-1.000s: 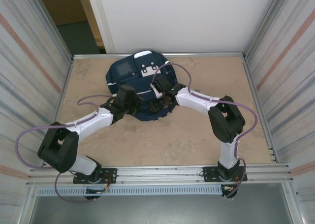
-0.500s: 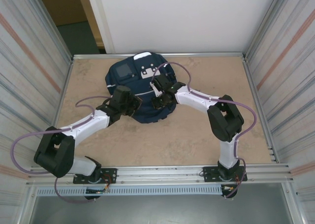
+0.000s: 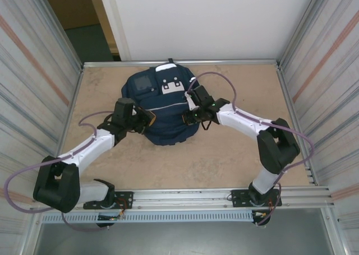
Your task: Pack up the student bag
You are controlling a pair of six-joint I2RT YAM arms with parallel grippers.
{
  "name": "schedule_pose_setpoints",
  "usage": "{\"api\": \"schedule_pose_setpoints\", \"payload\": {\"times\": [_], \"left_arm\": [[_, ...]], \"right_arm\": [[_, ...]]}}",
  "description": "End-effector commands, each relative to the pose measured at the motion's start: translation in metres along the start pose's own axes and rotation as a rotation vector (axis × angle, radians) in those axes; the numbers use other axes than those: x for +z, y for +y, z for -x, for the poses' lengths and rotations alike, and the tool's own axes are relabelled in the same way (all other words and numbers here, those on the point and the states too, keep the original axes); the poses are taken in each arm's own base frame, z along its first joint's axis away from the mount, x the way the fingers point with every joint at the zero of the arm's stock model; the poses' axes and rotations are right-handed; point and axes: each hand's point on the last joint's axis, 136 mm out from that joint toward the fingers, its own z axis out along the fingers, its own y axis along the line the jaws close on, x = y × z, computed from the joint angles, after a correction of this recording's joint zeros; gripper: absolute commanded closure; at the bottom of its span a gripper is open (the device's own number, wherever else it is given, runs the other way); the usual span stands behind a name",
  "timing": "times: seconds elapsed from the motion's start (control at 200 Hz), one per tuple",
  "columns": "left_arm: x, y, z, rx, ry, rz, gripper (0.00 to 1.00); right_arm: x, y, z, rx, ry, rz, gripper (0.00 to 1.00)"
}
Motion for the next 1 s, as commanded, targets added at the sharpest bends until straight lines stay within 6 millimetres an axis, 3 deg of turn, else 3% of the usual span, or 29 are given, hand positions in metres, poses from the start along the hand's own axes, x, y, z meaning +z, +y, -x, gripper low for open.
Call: {"api": "schedule_pose_setpoints", "payload": {"times": [0.0, 0.115, 0.261, 0.341, 0.481, 0.576, 0.656, 0.837, 0.997], "left_arm": [[-0.011, 0.006, 0.016, 0.057, -0.015, 0.009, 1.00], [-0.009, 0.010, 0.040, 0.099, -0.018, 0.043, 1.00], [0.009, -0.007, 0.067, 0.125, 0.029, 0.003, 1.00], [0.015, -0.010, 0.070, 0.124, 0.062, 0.011, 0.73], [-0.008, -0.014, 0.047, 0.105, 0.072, -0.020, 0.57], [-0.029, 0.004, 0.027, 0.077, -0.027, 0.043, 0.45], [-0.040, 0.007, 0.009, 0.080, -0.085, 0.037, 0.39], [-0.034, 0.027, -0.009, 0.024, -0.112, 0.085, 0.40], [-0.017, 0.029, -0.013, 0.023, -0.125, 0.089, 0.45]], "right_arm": [[-0.024, 0.007, -0.017, 0.036, 0.018, 0.036, 1.00], [-0.026, 0.023, -0.027, 0.016, 0.037, 0.074, 1.00], [-0.017, 0.052, -0.028, -0.030, 0.038, 0.131, 1.00], [-0.011, 0.067, -0.026, -0.036, 0.047, 0.162, 1.00], [-0.010, 0.105, -0.019, -0.036, 0.037, 0.324, 1.00], [-0.010, 0.123, -0.020, -0.058, 0.014, 0.395, 1.00], [-0.009, 0.135, -0.023, -0.098, 0.010, 0.422, 1.00], [-0.006, 0.156, -0.029, -0.149, 0.024, 0.487, 1.00], [-0.006, 0.169, -0.033, -0.189, 0.010, 0.504, 1.00]]}}
